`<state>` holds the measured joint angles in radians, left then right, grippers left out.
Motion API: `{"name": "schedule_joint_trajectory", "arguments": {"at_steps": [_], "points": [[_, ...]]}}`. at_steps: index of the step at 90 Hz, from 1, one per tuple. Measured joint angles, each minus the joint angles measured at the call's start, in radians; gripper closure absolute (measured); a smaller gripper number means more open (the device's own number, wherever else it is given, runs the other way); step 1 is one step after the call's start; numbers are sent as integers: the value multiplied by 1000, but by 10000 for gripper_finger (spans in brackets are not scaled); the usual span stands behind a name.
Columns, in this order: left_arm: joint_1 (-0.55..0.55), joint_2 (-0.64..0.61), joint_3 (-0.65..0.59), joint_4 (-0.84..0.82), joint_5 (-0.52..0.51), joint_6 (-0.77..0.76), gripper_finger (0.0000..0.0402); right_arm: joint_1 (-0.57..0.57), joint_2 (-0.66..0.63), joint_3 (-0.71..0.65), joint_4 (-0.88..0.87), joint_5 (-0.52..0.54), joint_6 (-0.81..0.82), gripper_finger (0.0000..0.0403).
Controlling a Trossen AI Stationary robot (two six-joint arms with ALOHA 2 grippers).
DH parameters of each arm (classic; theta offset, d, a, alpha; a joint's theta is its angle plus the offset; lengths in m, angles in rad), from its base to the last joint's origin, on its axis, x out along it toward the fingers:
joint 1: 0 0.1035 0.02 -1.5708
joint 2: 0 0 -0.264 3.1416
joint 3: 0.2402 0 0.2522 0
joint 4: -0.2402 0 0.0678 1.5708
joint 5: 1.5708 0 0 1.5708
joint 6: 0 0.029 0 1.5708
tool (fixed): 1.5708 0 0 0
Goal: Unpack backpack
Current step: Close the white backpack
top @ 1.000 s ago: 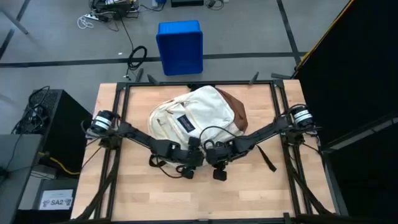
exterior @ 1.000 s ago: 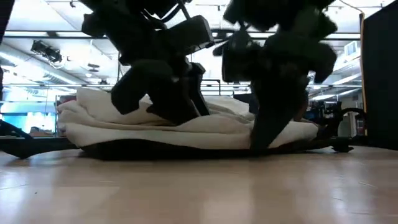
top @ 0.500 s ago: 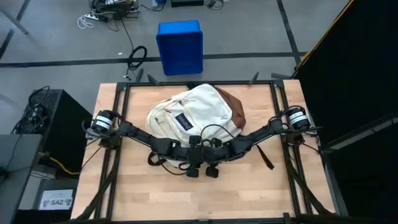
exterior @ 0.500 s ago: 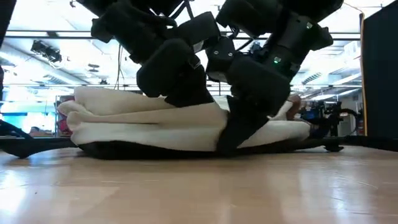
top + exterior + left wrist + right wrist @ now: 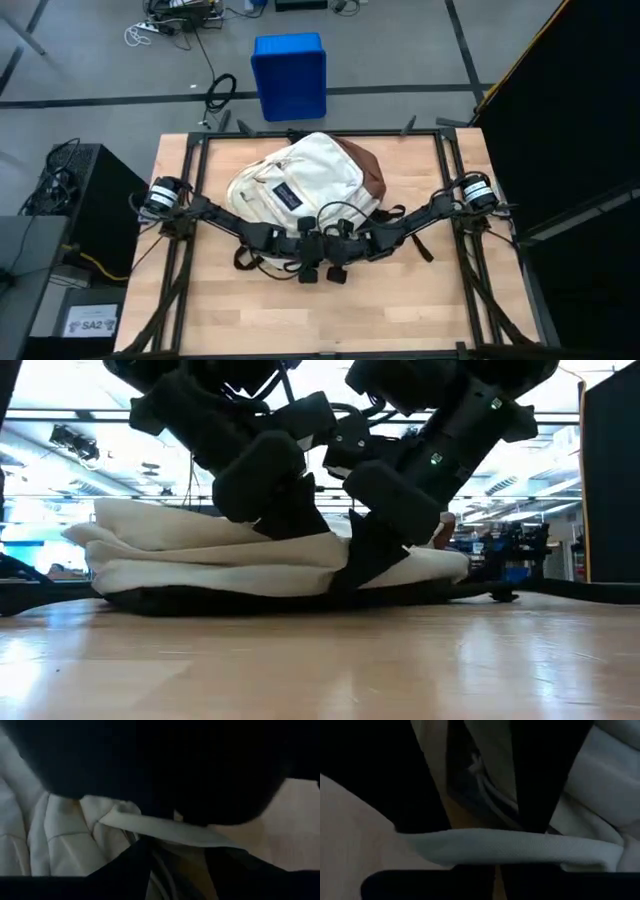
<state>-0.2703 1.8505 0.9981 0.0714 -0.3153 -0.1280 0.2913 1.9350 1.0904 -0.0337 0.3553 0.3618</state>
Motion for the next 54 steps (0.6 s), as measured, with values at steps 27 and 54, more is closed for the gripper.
{"name": "schedule_joint_trajectory", "arguments": {"at_steps": [27,54], "points": [[0,-8,-5,-166,31,-9,380,36,-34,8,-258,-43,110,403],[-13,-7,-6,-148,48,24,401,75,-118,7,-194,52,-74,401]]}}
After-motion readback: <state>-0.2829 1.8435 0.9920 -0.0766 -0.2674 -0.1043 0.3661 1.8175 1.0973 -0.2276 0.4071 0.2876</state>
